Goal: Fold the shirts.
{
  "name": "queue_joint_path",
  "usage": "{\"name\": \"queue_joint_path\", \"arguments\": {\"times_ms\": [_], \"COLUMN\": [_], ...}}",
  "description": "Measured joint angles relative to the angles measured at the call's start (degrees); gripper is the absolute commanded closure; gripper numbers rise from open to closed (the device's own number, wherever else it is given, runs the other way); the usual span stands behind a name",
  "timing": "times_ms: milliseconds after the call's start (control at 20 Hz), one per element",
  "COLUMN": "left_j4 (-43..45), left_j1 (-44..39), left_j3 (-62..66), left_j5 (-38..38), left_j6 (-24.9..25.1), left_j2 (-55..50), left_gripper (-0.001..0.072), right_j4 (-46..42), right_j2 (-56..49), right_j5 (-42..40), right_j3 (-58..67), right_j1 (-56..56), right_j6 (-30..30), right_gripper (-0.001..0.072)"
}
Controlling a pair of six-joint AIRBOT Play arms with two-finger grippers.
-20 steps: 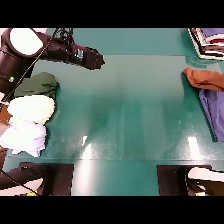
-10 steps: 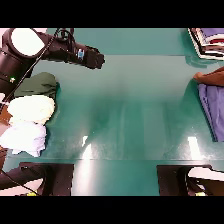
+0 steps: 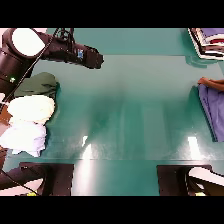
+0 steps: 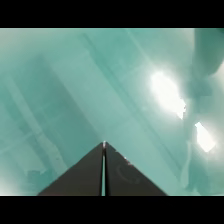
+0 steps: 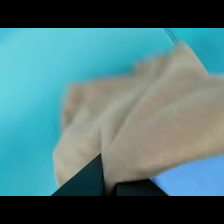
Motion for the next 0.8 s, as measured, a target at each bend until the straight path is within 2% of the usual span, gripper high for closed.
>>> {"name": "queue_joint_path", "arguments": {"times_ms": [50, 100, 150, 200, 250, 500, 750, 800], "left_j4": [0.1, 0.1, 0.1, 0.2, 0.2, 0.2, 0.3, 0.3], "left_j1": [0.0, 0.0, 0.0, 0.0, 0.0, 0.0, 0.0, 0.0], "left_j3": [0.0, 0.0, 0.0, 0.0, 0.0, 0.0, 0.0, 0.0], "left_j5": [0.0, 0.0, 0.0, 0.0, 0.0, 0.0, -0.2, -0.2], "left_j6": [0.0, 0.0, 0.1, 0.1, 0.1, 0.1, 0.1, 0.1], "left_j2": [0.0, 0.0, 0.0, 0.0, 0.0, 0.0, 0.0, 0.0], "left_gripper": [0.0684, 0.0684, 0.0684, 0.0684, 0.0684, 0.0684, 0.0683, 0.0683], "right_j4": [-2.1, -4.1, -5.8, -7.1, -8.4, -9.7, 2.1, 4.1], "right_j2": [0.8, 1.4, 2.1, 2.7, 3.1, 5.4, 8.9, 9.5], "right_j5": [0.7, 1.6, 2.4, 2.8, 3.2, 4.1, 1.0, 0.2], "right_j3": [-2.1, -4.4, -6.7, -8.7, -10.7, -15.6, -14.2, -13.7], "right_j1": [-1.1, -2.3, -3.4, -4.5, -5.7, -8.6, -0.5, 2.4], "right_j6": [0.0, 0.1, 0.1, 0.0, 0.0, 0.1, 0.1, 0.1], "right_gripper": [0.0691, 0.0579, 0.0318, 0.0125, 0.0087, 0.0088, 0.009, 0.0139]}}
